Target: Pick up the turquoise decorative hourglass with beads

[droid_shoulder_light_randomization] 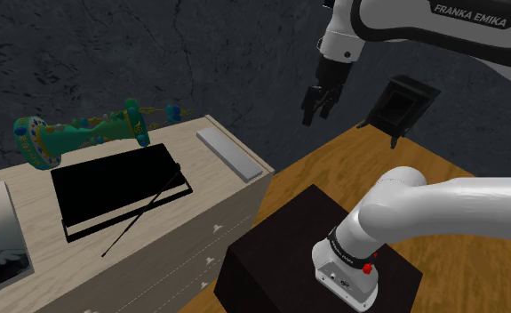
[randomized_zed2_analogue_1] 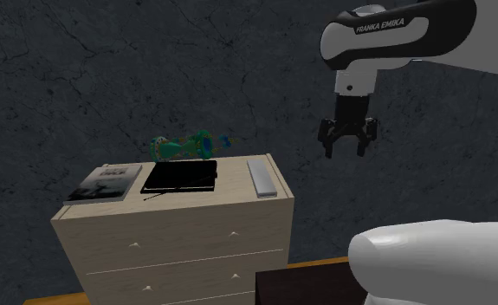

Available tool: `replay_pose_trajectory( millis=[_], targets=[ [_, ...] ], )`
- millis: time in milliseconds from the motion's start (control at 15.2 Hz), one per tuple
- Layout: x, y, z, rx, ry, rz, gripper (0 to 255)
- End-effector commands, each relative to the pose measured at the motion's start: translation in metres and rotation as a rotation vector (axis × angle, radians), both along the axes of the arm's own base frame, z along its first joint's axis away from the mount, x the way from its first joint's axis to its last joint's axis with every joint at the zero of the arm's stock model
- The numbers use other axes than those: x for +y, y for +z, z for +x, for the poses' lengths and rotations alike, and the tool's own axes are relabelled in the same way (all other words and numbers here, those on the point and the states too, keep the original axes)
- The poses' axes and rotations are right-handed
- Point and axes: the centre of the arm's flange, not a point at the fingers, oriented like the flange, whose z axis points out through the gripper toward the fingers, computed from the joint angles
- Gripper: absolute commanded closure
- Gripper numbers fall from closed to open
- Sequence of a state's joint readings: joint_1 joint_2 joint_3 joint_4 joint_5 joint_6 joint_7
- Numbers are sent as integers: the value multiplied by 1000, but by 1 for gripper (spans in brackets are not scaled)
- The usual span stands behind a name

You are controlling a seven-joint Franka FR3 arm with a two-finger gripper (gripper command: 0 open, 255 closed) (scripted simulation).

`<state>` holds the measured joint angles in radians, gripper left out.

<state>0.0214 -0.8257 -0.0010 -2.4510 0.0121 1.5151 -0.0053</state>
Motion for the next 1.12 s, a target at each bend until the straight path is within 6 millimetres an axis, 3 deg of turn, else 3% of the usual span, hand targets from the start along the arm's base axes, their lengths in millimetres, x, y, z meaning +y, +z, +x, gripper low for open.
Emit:
replay_pose_trajectory(
  millis=[0, 1056],
  targets=[
    [0, 0, 0, 0, 0, 0, 0],
    [185, 15, 121, 69, 244, -12, 0]
  ],
)
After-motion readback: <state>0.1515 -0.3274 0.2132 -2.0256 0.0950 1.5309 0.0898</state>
